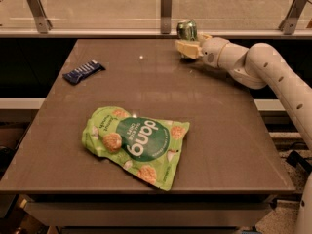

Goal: Place green can upright

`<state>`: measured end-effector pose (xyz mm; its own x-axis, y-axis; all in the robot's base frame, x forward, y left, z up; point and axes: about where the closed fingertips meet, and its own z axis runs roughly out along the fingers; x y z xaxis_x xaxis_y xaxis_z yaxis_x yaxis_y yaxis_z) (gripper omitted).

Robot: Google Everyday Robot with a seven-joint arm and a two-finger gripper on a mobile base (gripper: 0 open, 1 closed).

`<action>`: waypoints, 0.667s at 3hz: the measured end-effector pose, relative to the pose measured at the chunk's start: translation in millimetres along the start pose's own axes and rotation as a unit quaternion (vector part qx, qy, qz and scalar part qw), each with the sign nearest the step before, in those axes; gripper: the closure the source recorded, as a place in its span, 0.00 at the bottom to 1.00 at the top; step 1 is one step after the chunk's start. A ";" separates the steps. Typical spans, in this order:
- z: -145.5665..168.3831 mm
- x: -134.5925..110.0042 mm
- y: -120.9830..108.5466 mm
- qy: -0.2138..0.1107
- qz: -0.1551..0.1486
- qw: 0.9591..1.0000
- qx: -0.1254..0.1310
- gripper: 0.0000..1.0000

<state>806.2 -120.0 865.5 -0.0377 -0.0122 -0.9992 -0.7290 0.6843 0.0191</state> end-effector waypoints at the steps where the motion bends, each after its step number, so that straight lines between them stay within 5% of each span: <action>1: 2.6 0.1 2.1 0.000 0.000 1.000 -0.002 0.00; 2: 2.7 0.1 2.2 0.000 0.000 1.000 -0.002 0.00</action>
Offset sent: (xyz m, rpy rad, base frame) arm 0.0002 0.0031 -0.0001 0.0007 0.0004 0.0041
